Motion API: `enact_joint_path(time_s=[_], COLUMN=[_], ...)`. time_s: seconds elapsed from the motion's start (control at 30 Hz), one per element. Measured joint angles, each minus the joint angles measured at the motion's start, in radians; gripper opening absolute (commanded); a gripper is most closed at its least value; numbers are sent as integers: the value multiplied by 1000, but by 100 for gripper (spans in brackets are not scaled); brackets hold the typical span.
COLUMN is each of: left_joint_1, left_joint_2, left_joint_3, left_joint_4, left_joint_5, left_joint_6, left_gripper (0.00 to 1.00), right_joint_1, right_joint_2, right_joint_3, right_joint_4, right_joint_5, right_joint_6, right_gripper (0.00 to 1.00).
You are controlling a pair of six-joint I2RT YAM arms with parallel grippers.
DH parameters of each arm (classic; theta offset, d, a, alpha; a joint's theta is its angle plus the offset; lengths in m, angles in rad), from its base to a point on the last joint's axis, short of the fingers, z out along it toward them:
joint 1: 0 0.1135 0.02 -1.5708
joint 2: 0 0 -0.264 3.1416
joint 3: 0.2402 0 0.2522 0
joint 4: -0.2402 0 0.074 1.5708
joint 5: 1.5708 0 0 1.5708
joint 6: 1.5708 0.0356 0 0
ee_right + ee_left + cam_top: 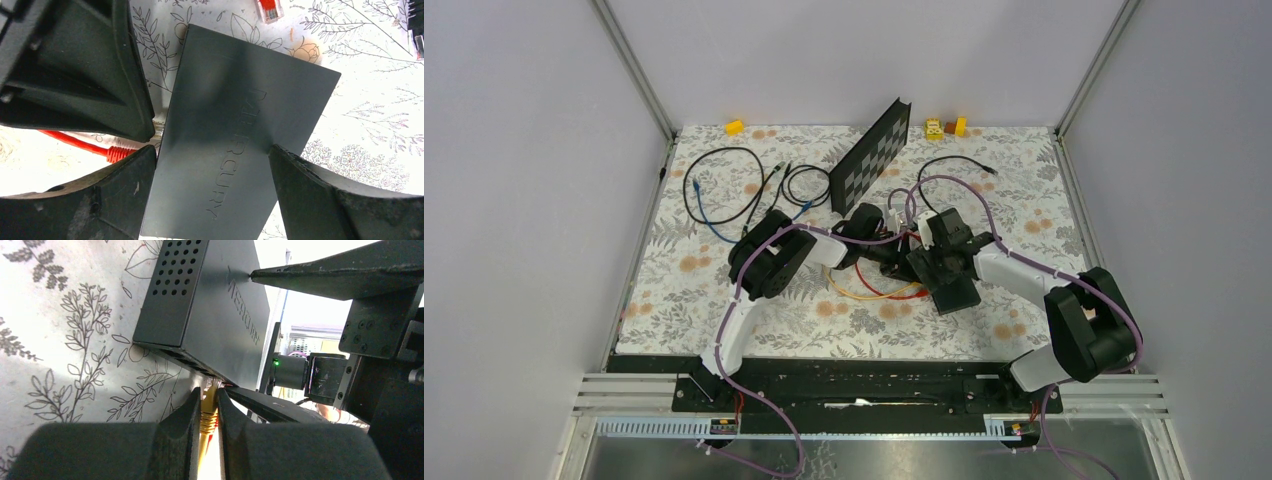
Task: Pull the plug from the switch port
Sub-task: Pull the connector from the switch port.
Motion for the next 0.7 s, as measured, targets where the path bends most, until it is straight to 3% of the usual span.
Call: enact_joint_path(time_s=[0.7], left_joint_1=[11], left_joint_2=[0], left_joint_3=[-12], left_joint_4=[29], left_joint_5=[-22], left_joint_6=[-5], left_gripper=[0], right_joint_1=[-83], right_joint_2=[13], right_joint_3=[23], right_joint_4=[-1], right_joint_5=[-64], right_joint_6=[7], right_gripper=[88])
